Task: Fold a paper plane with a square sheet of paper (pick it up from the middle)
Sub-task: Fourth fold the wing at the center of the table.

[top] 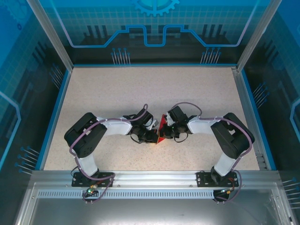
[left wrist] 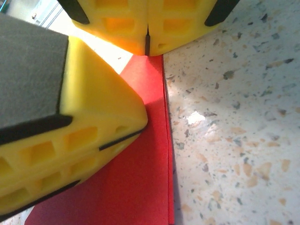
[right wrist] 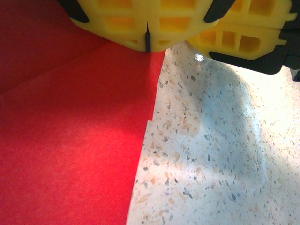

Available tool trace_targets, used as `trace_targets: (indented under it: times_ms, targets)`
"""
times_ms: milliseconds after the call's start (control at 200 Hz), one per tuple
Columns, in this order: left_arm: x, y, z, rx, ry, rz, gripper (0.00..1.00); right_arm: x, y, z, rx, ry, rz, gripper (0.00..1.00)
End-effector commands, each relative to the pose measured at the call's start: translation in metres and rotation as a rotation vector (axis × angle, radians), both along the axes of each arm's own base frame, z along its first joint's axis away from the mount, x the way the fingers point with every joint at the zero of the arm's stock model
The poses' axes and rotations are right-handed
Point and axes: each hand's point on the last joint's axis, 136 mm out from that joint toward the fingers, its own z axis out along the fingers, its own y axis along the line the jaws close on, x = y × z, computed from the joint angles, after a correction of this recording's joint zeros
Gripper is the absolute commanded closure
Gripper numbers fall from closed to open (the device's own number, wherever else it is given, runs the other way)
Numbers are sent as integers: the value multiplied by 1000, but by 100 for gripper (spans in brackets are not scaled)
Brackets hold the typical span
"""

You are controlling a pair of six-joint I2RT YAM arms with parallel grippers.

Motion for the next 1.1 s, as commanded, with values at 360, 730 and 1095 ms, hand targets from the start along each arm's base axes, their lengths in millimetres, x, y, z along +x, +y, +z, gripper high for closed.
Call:
trace_targets:
  times_ms: [360, 730, 1095]
  targets:
    - [-45, 32, -35, 157, 172, -20, 100, 61, -61, -19, -101, -49, -125, 96]
    - [-47, 32, -35, 152, 174, -27, 100, 100, -89, -11, -130, -91, -218, 96]
    - [-39, 27, -28, 142, 151, -25, 100, 129, -108, 32, -127, -181, -285, 94]
